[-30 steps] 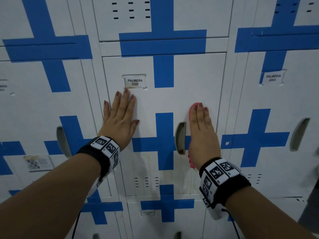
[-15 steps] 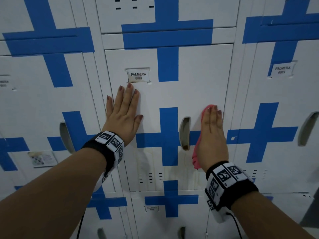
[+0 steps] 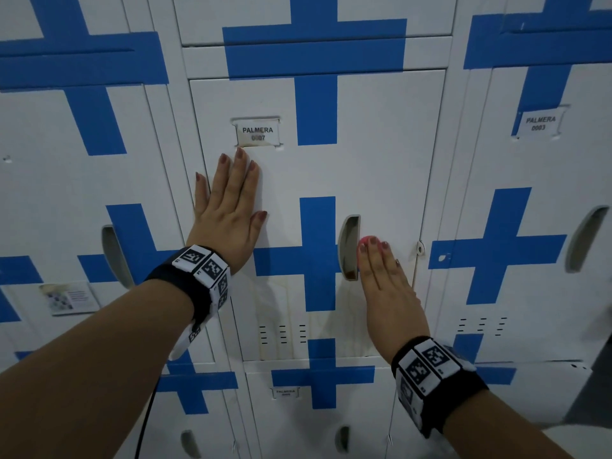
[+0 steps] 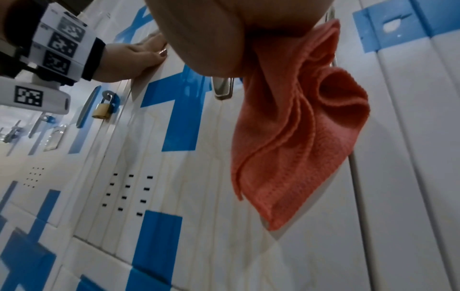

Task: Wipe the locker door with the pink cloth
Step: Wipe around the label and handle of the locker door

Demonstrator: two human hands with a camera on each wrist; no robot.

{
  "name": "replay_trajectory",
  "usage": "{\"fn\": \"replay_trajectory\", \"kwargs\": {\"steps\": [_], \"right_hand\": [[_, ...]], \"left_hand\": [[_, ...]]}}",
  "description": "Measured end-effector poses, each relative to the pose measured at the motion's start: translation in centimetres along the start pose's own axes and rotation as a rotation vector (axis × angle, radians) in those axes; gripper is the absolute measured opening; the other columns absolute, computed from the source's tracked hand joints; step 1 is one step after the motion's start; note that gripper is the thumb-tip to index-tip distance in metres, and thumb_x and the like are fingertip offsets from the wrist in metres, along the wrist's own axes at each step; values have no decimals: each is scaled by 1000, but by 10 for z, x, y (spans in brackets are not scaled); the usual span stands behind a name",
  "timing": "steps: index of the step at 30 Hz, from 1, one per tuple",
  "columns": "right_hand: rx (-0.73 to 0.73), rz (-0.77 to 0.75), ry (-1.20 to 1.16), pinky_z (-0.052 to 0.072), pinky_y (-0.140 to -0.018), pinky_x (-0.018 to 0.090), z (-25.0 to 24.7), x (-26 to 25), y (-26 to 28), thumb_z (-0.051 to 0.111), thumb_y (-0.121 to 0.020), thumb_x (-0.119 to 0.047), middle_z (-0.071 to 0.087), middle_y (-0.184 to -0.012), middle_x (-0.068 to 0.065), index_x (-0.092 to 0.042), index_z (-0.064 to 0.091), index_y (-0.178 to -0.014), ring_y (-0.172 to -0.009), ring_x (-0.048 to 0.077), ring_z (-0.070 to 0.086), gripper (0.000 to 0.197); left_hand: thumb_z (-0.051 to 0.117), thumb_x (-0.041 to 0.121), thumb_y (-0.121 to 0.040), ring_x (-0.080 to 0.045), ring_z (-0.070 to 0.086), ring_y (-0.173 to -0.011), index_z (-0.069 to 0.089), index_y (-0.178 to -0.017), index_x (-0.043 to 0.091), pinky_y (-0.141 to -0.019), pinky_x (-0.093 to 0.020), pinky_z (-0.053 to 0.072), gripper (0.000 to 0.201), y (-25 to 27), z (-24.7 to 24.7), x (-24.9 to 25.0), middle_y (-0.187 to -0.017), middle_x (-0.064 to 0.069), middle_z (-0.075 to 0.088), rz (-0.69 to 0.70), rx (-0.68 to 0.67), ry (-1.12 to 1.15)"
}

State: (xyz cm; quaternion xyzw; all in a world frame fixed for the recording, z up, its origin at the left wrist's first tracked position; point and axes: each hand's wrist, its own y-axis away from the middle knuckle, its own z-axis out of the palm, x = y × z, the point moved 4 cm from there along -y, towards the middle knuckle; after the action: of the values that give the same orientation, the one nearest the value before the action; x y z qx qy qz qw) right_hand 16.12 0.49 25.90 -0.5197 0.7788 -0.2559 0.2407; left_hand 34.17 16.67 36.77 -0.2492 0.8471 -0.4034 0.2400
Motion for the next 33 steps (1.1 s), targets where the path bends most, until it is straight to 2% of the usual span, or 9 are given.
{"fn": "replay_trajectory", "kwargs": {"steps": [6,10,12,14,17,23,25,31,33], "right_hand": [[-69,6,19,17,-108,43,13,3,10,69,-66,6,13,-155,7,-8,10,-148,-142,20,2,102],[-52,8,1,16,-110,43,10,2,8,55,-70,10,7,-156,8,-11,5,-148,-143,19,-3,95],[-44,23,-16,10,-114,40,-2,-1,-3,46,-73,11,-5,-156,4,-13,-5,-149,-143,17,-12,95],[-57,25,-35,3,-117,38,-18,-5,-19,34,-75,8,-20,-154,0,-15,-17,-146,-141,15,-23,90],[-38,32,-54,1,-118,37,-35,-11,-36,20,-69,-3,-23,-154,0,-14,-16,-147,-140,16,-24,86],[-12,30,-42,8,-118,41,-22,-6,-29,28,-73,4,-20,-155,0,-14,-14,-147,-142,17,-21,87],[-4,20,-32,10,-117,41,-15,-4,-22,36,-74,8,-16,-156,1,-14,-12,-147,-142,17,-18,90],[-41,24,13,18,-114,42,9,-2,3,33,-74,8,0,-157,5,-11,1,-149,-144,22,-2,84],[-29,15,23,22,-111,43,14,0,10,42,-71,9,9,-156,8,-9,6,-148,-143,23,5,87]], "left_hand": [[22,38,-97,-17,-22,-142,-11,-148,13,-114,-38,-18,66,0,0,1,-154,1,-20,9,19,-9],[22,37,-97,-18,-22,-142,-10,-148,13,-114,-38,-17,65,0,1,1,-154,0,-18,10,27,-16],[22,37,-97,-17,-22,-142,-10,-148,12,-114,-38,-16,65,0,1,0,-155,0,-17,9,32,-18],[23,37,-97,-17,-21,-142,-10,-148,13,-115,-37,-16,66,0,2,0,-155,1,-17,10,39,-16],[24,37,-97,-17,-21,-142,-10,-148,13,-115,-38,-14,66,0,2,0,-155,2,-17,7,44,-19],[23,38,-97,-17,-21,-142,-11,-148,14,-115,-39,-13,66,0,3,0,-155,1,-15,9,45,-19],[23,38,-97,-17,-21,-142,-10,-148,13,-115,-39,-14,66,0,3,0,-155,0,-15,9,46,-16],[24,38,-96,-16,-21,-142,-9,-148,13,-115,-39,-13,66,0,3,0,-155,1,-15,5,48,-17],[23,38,-96,-16,-21,-142,-10,-148,13,-115,-39,-13,66,0,3,0,-155,2,-16,3,48,-15]]}}
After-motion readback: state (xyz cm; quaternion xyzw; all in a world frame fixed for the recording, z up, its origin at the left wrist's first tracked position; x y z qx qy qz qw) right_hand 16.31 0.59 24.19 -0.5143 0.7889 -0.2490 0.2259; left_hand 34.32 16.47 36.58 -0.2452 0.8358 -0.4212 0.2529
